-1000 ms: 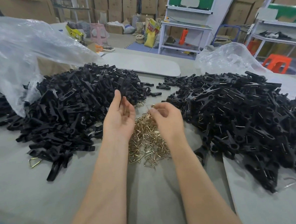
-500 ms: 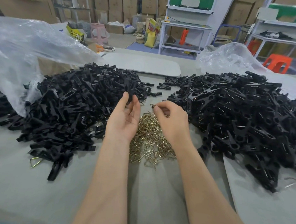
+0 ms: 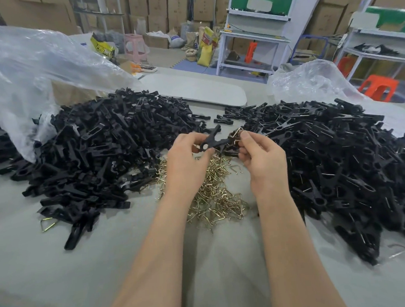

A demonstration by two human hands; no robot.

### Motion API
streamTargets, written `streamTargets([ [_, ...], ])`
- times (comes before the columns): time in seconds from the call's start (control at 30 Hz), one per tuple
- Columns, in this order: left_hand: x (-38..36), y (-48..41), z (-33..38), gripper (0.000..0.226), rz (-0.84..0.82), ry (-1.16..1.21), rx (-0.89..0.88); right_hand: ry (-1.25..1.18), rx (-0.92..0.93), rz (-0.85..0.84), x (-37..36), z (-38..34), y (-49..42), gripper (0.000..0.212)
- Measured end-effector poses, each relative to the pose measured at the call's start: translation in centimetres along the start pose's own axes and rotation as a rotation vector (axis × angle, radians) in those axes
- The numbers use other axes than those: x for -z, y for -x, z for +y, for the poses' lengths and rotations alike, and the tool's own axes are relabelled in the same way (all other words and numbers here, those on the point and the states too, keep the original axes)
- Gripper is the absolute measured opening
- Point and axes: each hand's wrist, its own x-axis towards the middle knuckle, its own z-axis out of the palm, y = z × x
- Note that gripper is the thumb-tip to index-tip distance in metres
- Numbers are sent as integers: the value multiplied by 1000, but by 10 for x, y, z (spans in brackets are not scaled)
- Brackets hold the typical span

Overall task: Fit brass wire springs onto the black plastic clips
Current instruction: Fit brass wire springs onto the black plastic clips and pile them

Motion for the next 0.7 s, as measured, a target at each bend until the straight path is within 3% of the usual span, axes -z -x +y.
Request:
streamTargets([
  [0.2, -4, 2, -1, 22, -20, -167, -122, 134, 25, -13, 2, 1, -1, 9],
  [0.4, -5, 4, 2, 23, -39, -182, -187, 217, 45, -17, -2, 5, 1, 16],
  [0.6, -4, 3, 2, 22, -64, -198, -187, 260, 1, -11, -2, 7, 0, 16],
  [0.7, 2, 4, 4, 19, -137, -153, -171, 275, -131, -131, 4, 3, -2, 13],
])
